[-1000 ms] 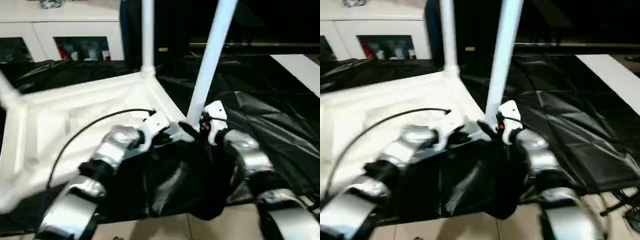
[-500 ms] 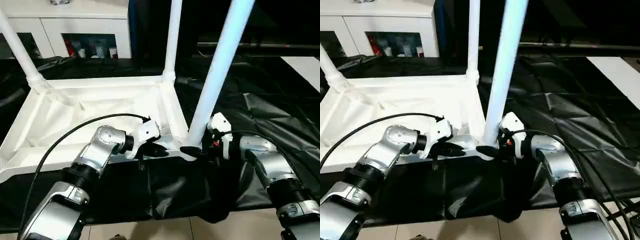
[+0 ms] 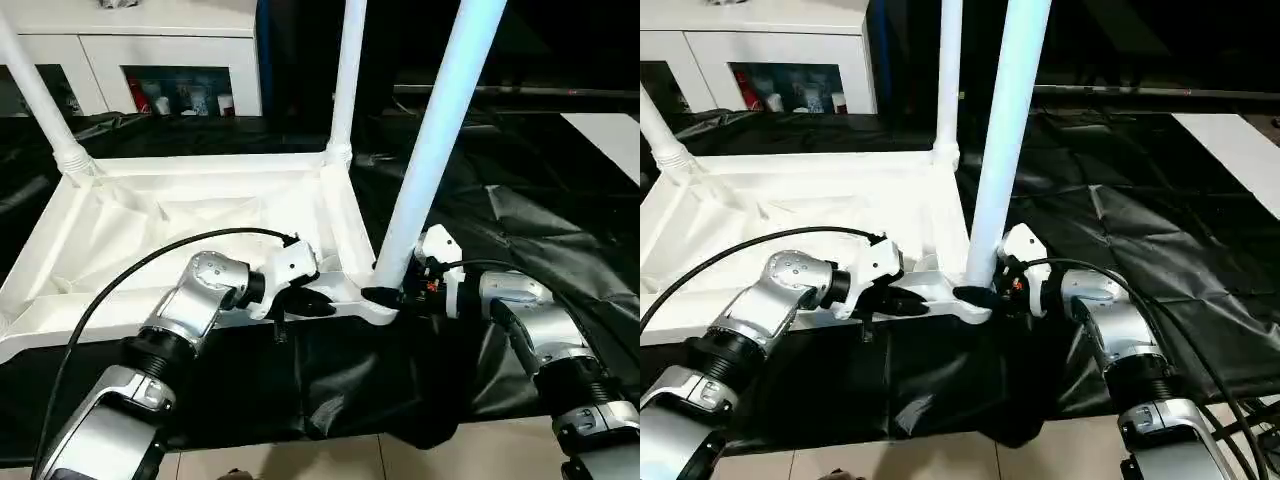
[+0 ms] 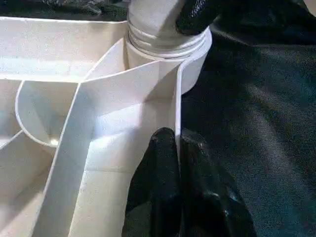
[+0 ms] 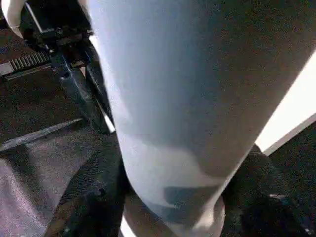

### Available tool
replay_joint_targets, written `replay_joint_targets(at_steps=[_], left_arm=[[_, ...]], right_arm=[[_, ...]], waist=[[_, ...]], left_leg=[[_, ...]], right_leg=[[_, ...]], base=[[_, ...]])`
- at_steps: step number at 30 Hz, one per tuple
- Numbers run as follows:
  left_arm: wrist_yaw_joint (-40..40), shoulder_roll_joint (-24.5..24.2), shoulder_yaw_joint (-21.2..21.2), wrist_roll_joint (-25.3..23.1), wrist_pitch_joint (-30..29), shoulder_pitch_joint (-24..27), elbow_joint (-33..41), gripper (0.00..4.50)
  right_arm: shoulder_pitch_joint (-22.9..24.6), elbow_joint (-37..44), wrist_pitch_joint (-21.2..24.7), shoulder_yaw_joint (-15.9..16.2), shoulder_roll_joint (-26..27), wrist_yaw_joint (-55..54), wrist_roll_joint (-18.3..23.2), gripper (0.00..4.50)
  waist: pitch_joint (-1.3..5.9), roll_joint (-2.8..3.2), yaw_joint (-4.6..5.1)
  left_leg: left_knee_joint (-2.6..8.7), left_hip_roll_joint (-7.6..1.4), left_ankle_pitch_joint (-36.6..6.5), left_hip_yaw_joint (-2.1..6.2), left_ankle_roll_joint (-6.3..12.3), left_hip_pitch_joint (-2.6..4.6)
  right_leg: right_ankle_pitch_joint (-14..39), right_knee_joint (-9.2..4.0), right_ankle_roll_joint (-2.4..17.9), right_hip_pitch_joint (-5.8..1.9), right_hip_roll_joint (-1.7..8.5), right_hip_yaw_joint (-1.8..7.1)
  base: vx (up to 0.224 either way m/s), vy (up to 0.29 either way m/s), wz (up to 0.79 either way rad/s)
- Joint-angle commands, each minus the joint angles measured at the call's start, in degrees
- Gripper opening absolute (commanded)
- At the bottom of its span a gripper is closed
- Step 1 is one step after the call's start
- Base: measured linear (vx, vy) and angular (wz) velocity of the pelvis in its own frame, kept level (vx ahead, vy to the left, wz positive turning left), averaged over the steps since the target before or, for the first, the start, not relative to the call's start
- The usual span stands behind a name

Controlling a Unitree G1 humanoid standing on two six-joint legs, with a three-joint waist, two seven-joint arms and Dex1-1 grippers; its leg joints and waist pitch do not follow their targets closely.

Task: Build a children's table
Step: Rotate leg to tighten

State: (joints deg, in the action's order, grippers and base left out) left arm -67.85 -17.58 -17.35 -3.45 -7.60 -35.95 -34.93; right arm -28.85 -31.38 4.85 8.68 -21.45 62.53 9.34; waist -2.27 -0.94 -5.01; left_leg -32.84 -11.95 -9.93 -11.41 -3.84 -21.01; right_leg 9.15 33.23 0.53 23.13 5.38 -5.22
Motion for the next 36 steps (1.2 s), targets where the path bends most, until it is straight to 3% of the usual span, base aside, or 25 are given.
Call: replay_joint_targets(at_steps=[1,9,13,16,17,18,19,22,25,30,31,33,36], left_arm=[[-0.7,0.4,-1.3,0.4,-0.5,0.8,0.7,0.0],[1.8,1.3,-0.4,0.3,-0.3,0.3,-0.7,0.0],[11.5,4.6,1.7,-1.1,-1.1,-2.0,-5.2,0.0],[21.4,8.1,3.9,-1.7,-3.2,-4.6,-9.8,0.0],[27.7,10.7,5.5,-1.5,-5.3,-6.1,-12.2,0.0],[27.7,10.7,5.5,-1.5,-5.3,-6.1,-12.2,0.0],[33.8,13.3,6.8,-1.3,-6.8,-7.5,-14.0,0.0],[37.1,15.8,7.5,-1.1,-7.7,-8.6,-15.1,0.0],[38.0,18.0,6.7,-1.6,-6.4,-9.3,-16.0,0.0],[37.6,17.1,5.4,-3.3,-3.9,-9.8,-17.3,0.0],[37.4,16.8,5.1,-3.5,-3.5,-9.8,-17.4,0.0],[36.8,16.2,4.7,-3.8,-2.8,-9.8,-17.4,0.0],[34.1,14.8,3.9,-3.9,-1.7,-9.5,-16.8,0.0]], right_arm=[[0.9,0.4,0.3,0.4,0.1,-0.5,-0.7,2.18],[1.2,-3.3,-0.7,-1.3,1.7,-5.9,-1.3,2.04],[0.7,-7.8,-1.4,-4.2,4.9,-15.9,-1.7,2.02],[-0.2,-11.8,-2.0,-7.3,9.5,-29.8,-2.3,2.01],[-1.1,-14.1,-2.1,-8.9,11.8,-37.8,-2.8,2.01],[-1.1,-14.1,-2.1,-8.9,11.8,-37.8,-2.8,2.01],[-2.5,-16.6,-1.6,-10.6,14.1,-44.9,-2.4,2.0],[-4.5,-19.3,-1.7,-11.7,16.2,-51.1,-2.5,2.0],[-7.8,-23.0,-3.5,-11.8,17.9,-54.7,-3.1,2.0],[-9.7,-24.0,-6.7,-11.3,18.3,-53.4,-4.2,2.0],[-10.0,-24.1,-7.7,-10.9,18.1,-54.1,-5.1,2.55],[-10.8,-24.5,-9.2,-9.6,17.3,-53.8,-6.7,2.69],[-11.7,-24.1,-10.2,-9.7,16.6,-50.7,-5.9,3.01]], waist=[[3.43,-0.44,0.13],[3.38,-0.53,0.38],[3.19,-0.51,0.73],[3.04,-0.61,1.32],[3.14,-0.73,1.42],[3.16,-0.54,1.72],[3.15,-0.62,1.95],[3.15,-0.62,1.99],[3.26,-0.79,2.14],[3.25,-0.78,2.14],[3.25,-0.99,2.17],[3.31,-0.86,2.05],[3.39,-0.89,2.23]], left_leg=[[3.45,-1.75,-11.7,0.62,2.89,0.8],[3.52,-1.65,-13.0,0.69,2.29,0.82],[3.65,-1.54,-14.9,0.82,1.04,1.04],[3.78,-1.31,-16.7,0.91,0.08,1.22],[3.75,-1.25,-16.5,0.99,-0.15,1.09],[3.75,-1.22,-16.5,1.01,-0.31,1.15],[3.64,-1.22,-16.8,0.87,-0.06,1.27],[3.57,-1.0,-17.0,0.95,0.69,1.1],[3.52,-0.88,-16.8,0.94,1.45,0.88],[3.56,-0.94,-16.6,0.94,2.33,0.77],[3.57,-1.02,-16.6,0.87,2.37,0.82],[3.59,-1.09,-16.0,0.94,2.29,0.7],[3.58,-1.0,-15.7,0.95,2.61,0.37]], right_leg=[[14.0,-3.26,11.8,-2.78,3.16,2.7],[16.0,-3.54,11.3,-2.76,3.28,2.67],[19.9,-4.06,10.1,-2.46,3.26,2.63],[23.0,-4.54,9.2,-2.12,3.19,2.62],[23.6,-4.5,8.8,-2.37,3.3,2.55],[24.0,-4.64,8.6,-2.21,3.21,2.55],[24.2,-4.8,8.5,-2.09,3.18,2.59],[25.4,-5.08,7.9,-2.16,3.17,2.4],[25.3,-5.15,7.2,-2.16,3.11,2.26],[24.5,-5.13,7.1,-2.15,3.08,2.24],[24.0,-5.12,7.3,-2.09,3.08,2.28],[23.1,-4.88,7.8,-2.16,3.17,2.3],[22.3,-4.72,8.0,-2.44,3.15,2.28]], base=[[0.0,0.0,0.0],[0.0,0.0,0.0],[0.0,0.0,0.0],[0.0,0.0,0.0],[0.0,0.0,0.0],[0.0,0.0,0.0],[0.0,0.0,0.0],[0.0,0.0,0.0],[0.0,0.0,0.0],[0.0,0.0,0.0],[0.0,0.0,0.0],[0.0,0.0,0.0],[0.0,0.0,0.0]])
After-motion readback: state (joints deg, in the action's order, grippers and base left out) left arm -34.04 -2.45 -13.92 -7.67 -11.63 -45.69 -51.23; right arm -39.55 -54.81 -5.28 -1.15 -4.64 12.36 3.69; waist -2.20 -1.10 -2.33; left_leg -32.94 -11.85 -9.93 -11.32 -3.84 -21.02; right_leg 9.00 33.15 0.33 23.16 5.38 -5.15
